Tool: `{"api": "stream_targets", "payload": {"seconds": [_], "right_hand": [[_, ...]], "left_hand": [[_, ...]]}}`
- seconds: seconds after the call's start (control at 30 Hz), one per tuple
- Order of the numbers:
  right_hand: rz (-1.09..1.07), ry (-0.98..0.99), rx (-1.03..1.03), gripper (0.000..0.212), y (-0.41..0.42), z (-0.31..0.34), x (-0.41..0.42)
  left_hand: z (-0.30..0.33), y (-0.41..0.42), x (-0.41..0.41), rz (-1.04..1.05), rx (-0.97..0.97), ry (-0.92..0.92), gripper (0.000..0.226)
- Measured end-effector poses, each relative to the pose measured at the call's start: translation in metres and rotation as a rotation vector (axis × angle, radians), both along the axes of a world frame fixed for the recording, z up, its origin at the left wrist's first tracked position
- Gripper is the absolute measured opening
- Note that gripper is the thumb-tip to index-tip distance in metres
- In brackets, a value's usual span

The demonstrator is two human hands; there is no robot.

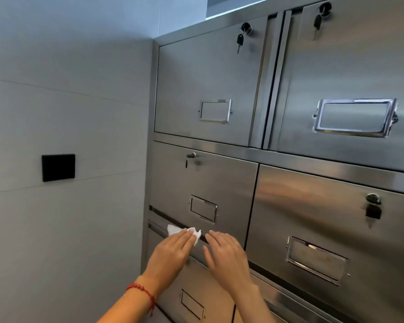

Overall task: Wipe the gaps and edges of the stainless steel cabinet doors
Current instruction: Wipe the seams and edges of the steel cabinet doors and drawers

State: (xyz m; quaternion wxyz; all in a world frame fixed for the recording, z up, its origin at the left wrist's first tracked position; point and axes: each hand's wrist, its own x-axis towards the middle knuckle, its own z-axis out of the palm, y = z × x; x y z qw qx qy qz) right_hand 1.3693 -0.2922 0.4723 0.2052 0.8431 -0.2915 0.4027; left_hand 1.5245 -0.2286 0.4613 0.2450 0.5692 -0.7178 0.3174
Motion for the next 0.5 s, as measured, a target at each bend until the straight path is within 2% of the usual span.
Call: {"api": "stream_targets", "payload": {"seconds": [0.37, 0.5], "right_hand": [[-0.166, -0.002, 0.011, 0.052, -0.013, 0.000, 0.038], [-0.171, 0.019, 0.022, 0.052, -0.012, -0.005, 0.039]], "left_hand": [[-0.004, -0.046, 0.046, -0.213, -0.005, -0.054, 0.076], [-0.007, -0.056, 0.045, -0.308, -0.014, -0.058, 0.074]]}}
